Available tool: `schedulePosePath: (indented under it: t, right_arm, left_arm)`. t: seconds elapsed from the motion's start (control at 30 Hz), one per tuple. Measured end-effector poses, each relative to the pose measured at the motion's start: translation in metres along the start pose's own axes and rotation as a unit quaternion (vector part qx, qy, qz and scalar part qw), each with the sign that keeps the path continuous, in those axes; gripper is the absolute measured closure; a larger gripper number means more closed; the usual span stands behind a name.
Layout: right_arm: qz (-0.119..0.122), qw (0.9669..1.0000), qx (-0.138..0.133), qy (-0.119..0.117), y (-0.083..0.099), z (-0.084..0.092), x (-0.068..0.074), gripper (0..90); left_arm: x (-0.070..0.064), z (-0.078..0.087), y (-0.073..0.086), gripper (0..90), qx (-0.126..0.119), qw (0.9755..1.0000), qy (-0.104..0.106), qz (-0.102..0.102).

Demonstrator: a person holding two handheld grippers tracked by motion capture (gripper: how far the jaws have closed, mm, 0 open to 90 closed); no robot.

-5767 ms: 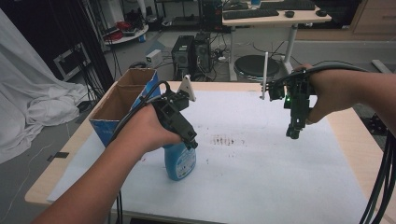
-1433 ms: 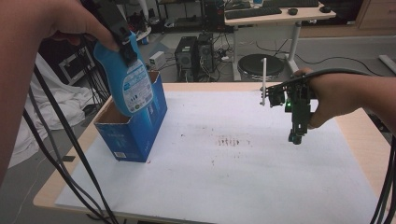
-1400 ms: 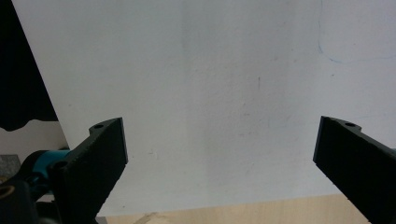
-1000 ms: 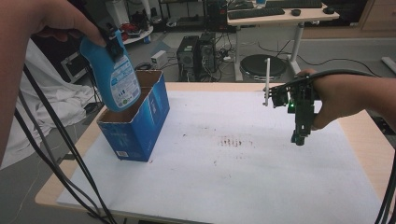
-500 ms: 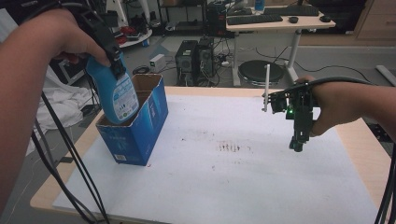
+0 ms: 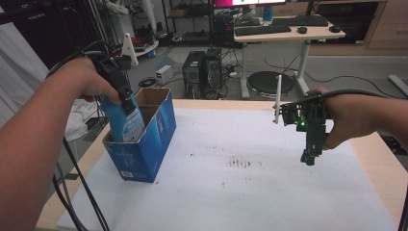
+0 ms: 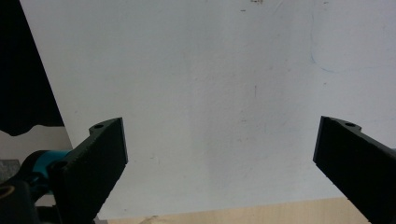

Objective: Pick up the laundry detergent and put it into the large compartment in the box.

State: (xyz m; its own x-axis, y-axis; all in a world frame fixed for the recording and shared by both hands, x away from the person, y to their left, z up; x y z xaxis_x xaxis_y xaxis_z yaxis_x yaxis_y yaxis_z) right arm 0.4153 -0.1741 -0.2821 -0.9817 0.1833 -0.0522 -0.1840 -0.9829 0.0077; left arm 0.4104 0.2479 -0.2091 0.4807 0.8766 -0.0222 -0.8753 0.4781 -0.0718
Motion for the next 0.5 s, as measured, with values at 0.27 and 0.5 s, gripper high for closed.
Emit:
schedulePosePath:
  t: [0.27,0.5]
  right_arm:
    - [-0.004,0.9998,0.018,0.000,0.000,-0.008,-0.002,1.9]
    - [0.001,0.9998,0.022,0.000,-0.006,-0.010,0.001,1.9]
  left_arm:
    - [0.005,-0.034,-0.003,40.3,0.012,0.9996,0.015,-0.020]
    - [0.005,-0.051,-0.005,40.3,0.021,0.9989,0.018,-0.039]
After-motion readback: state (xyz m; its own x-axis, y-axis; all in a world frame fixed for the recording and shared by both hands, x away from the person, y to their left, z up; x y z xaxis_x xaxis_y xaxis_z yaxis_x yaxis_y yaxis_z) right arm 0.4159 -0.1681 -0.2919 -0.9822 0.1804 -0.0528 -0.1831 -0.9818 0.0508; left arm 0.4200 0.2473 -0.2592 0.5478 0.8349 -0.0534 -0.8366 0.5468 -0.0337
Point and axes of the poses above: each handheld gripper's, and its own axes: z roughly backward along the jaws, y roughly out of its underside, x roughly to its left, the point moved 1 cm from there along -z, roughly forward along the jaws, and after that the axes turned 8 degrees about -z, right-handed, at the moved point
